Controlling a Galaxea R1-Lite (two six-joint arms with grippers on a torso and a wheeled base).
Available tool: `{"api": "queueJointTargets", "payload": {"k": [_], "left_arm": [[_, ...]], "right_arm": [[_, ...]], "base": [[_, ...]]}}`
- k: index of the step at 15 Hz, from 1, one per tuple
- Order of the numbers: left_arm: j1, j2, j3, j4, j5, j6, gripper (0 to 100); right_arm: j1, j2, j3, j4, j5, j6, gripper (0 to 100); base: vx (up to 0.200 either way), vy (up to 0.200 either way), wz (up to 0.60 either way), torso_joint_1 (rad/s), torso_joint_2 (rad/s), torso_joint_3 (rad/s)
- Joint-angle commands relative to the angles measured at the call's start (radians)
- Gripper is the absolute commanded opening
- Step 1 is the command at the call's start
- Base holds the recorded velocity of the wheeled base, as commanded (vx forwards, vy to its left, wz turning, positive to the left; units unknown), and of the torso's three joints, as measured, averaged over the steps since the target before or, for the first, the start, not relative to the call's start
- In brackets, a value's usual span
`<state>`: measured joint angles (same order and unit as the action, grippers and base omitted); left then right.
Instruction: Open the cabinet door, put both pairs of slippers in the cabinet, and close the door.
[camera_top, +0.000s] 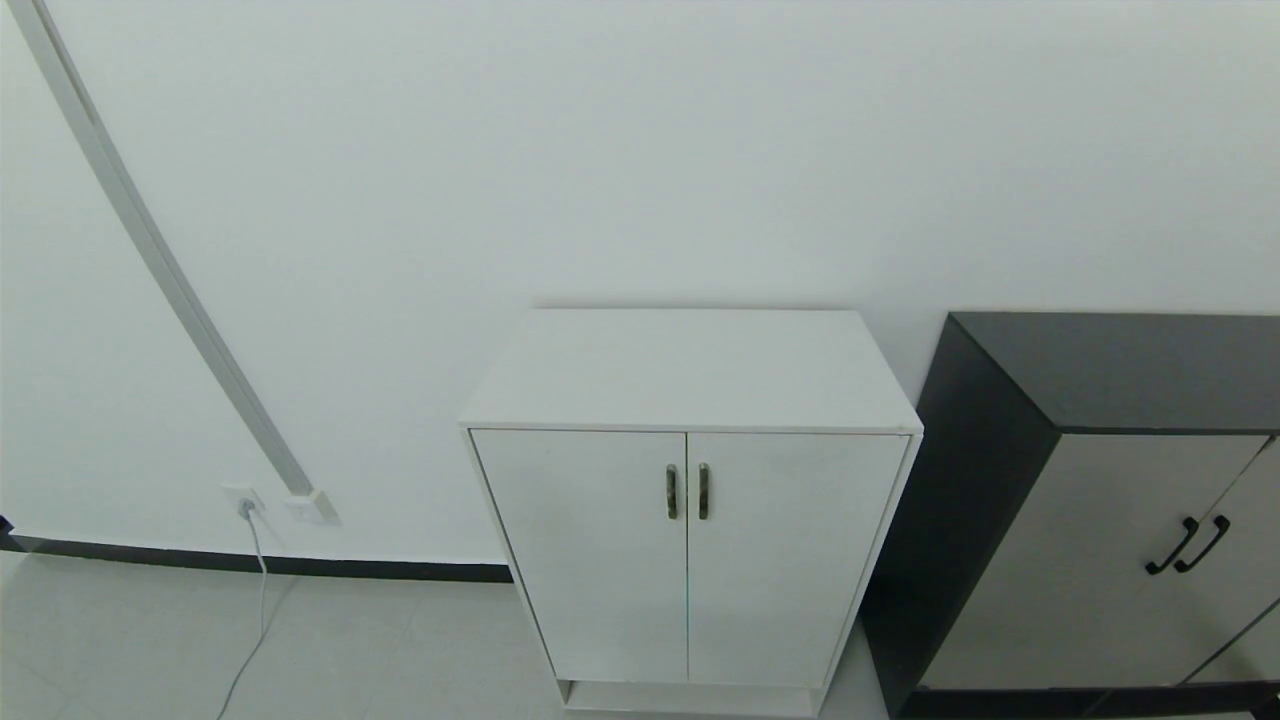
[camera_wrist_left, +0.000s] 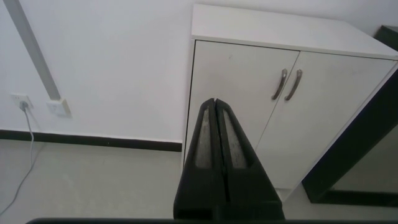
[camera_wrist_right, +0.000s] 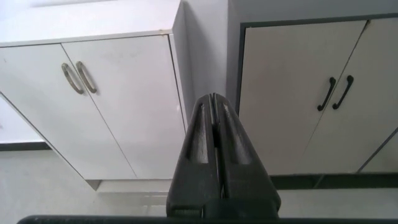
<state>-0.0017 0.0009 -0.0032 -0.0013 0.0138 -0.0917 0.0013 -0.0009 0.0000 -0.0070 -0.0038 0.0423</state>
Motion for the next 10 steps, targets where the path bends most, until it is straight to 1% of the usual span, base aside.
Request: {"api": "queueJointTargets", "payload": {"k": [1, 10], "left_arm": [[0.0, -0.001, 0.0, 0.0, 0.0, 0.0, 0], [0.0, 0.001, 0.0, 0.0, 0.0, 0.0, 0]], "right_arm": [[0.0, 0.002, 0.0, -0.001, 0.001, -0.002, 0], [0.0, 0.002, 0.0, 0.002, 0.011, -0.018, 0]], "base": [[0.0, 0.0, 0.0, 0.0, 0.0, 0.0], [0.0, 0.0, 0.0, 0.0, 0.0, 0.0]]}}
